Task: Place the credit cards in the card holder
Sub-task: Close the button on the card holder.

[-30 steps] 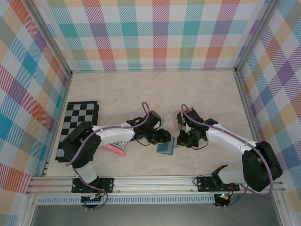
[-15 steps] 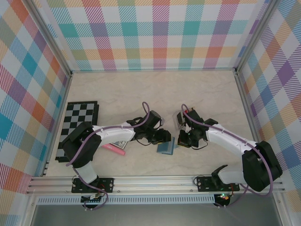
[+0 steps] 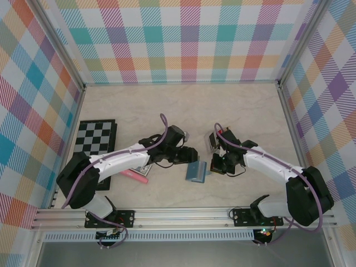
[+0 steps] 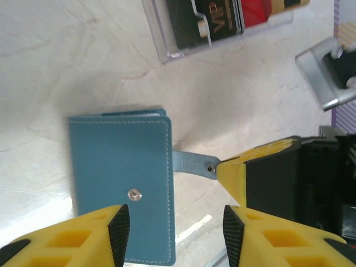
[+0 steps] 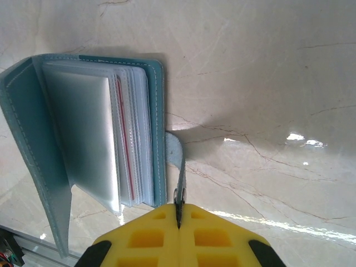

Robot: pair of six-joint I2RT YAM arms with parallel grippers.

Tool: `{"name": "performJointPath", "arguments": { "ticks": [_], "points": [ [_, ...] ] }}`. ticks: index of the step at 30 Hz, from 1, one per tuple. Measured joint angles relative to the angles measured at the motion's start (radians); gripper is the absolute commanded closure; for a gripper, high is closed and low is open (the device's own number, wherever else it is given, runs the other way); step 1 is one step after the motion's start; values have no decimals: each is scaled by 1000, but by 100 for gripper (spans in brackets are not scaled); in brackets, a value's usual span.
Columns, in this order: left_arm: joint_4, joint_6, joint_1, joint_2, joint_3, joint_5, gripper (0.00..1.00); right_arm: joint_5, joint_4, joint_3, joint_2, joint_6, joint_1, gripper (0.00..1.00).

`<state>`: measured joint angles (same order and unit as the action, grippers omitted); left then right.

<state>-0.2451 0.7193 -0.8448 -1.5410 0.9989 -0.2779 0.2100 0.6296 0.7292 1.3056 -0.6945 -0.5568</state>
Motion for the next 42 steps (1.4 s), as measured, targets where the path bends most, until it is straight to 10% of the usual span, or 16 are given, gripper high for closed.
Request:
{"name": "performJointPath", "arguments": {
  "ticks": [42],
  "points": [
    [-2,6,-39,-273,33,-43,70,130,-116,54,107,-32,-15,98]
  ]
}}
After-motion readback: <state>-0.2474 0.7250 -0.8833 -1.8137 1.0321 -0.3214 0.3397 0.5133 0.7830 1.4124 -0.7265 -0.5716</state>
